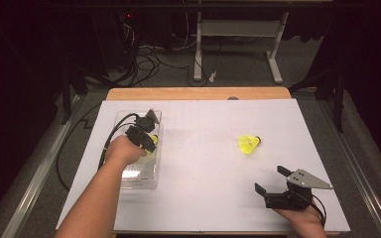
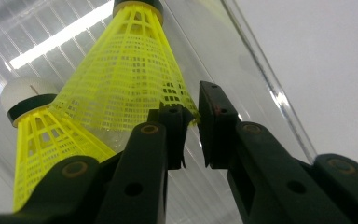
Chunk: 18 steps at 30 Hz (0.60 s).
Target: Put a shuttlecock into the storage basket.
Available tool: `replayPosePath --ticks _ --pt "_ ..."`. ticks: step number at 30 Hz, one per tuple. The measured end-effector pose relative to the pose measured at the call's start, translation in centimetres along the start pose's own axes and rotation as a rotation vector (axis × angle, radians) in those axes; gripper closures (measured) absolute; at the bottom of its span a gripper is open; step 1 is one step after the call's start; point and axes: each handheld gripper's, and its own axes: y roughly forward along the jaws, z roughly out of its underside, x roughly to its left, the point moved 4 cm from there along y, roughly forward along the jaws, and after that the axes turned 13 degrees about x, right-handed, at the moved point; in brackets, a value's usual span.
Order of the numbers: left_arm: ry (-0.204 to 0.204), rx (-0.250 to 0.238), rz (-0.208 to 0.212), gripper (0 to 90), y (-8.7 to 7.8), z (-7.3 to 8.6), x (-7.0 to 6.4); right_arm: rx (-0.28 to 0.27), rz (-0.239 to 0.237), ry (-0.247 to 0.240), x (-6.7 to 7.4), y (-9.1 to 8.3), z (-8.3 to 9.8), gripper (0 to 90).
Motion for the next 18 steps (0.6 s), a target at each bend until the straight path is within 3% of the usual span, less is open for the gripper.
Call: replayPosePath --ticks 18 --pt "-0.016 0.035 0.030 67.4 0.66 1.00 -0.09 -0.003 0.001 -0.003 0.02 -0.05 -0.03 0.5"
